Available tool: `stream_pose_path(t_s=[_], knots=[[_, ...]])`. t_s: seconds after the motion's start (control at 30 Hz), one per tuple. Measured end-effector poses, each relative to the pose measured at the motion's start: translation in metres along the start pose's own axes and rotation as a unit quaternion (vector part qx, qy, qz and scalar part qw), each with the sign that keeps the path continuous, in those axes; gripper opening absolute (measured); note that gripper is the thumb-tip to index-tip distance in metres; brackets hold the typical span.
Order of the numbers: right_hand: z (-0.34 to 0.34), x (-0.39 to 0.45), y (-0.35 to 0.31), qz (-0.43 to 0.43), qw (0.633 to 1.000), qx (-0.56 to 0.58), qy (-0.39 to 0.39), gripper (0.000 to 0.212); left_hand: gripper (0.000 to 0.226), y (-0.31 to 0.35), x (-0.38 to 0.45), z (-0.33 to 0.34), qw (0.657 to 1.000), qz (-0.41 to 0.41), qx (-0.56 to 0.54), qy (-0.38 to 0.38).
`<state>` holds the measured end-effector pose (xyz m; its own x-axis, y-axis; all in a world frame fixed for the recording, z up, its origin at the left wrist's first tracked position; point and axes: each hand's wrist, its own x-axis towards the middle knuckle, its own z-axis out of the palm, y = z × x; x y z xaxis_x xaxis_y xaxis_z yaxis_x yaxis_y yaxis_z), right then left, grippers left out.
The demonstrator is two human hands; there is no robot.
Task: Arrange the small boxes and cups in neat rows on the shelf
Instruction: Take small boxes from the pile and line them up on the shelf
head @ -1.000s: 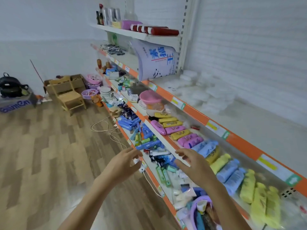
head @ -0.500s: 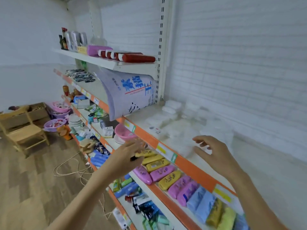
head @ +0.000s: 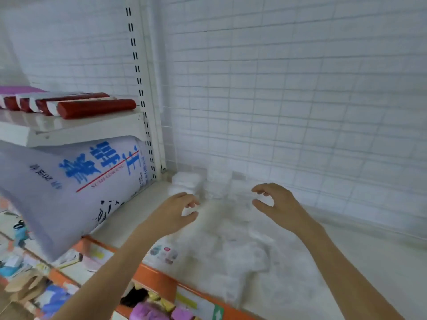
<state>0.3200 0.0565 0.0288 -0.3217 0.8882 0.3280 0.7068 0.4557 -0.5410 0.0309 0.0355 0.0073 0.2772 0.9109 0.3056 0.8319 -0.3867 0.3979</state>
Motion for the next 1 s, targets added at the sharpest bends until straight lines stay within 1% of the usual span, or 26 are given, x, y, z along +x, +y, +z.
stream_pose_path(t_s=[0.07,0.13,0.3,0.37,0.47,0.53,0.67,0.77,0.83,0.9,0.93,1.0], knots=[[0.002,0.015,0.002,0.017,0.999,-0.034,-0.011,0.032,0.029,-0.013,0.031,0.009,1.000,0.016,-0.002,-0.020],[0.004,0.032,0.001,0.042,0.996,-0.072,-0.019,0.037,0.034,-0.023,0.060,0.017,0.999,0.033,-0.007,-0.024],[0.017,0.069,-0.002,0.112,0.982,-0.141,-0.058,0.049,0.051,-0.033,0.121,0.025,0.998,0.063,0.001,0.009],[0.026,0.079,-0.003,0.126,0.974,-0.172,-0.082,0.054,0.058,-0.033,0.138,0.028,0.997,0.073,0.029,0.019],[0.041,0.086,-0.002,0.148,0.962,-0.198,-0.113,0.060,0.065,-0.038,0.151,0.037,0.994,0.082,0.073,0.001],[0.049,0.085,0.000,0.155,0.964,-0.192,-0.098,0.061,0.063,-0.043,0.155,0.042,0.994,0.085,0.066,-0.011],[0.054,0.080,0.001,0.151,0.972,-0.173,-0.058,0.053,0.044,-0.048,0.157,0.042,0.990,0.124,0.055,0.035],[0.055,0.078,-0.001,0.142,0.969,-0.198,-0.035,0.054,0.034,-0.050,0.152,0.040,0.980,0.165,0.112,0.029],[0.054,0.076,-0.003,0.141,0.968,-0.208,-0.029,0.061,0.043,-0.055,0.143,0.042,0.969,0.202,0.138,0.037],[0.053,0.075,-0.005,0.141,0.967,-0.209,-0.033,0.068,0.057,-0.064,0.135,0.045,0.964,0.229,0.131,0.048],[0.052,0.075,-0.008,0.135,0.967,-0.213,-0.037,0.070,0.059,-0.068,0.129,0.046,0.960,0.248,0.123,0.049],[0.051,0.074,-0.015,0.115,0.967,-0.223,-0.044,0.072,0.053,-0.075,0.116,0.047,0.948,0.285,0.132,0.058]])
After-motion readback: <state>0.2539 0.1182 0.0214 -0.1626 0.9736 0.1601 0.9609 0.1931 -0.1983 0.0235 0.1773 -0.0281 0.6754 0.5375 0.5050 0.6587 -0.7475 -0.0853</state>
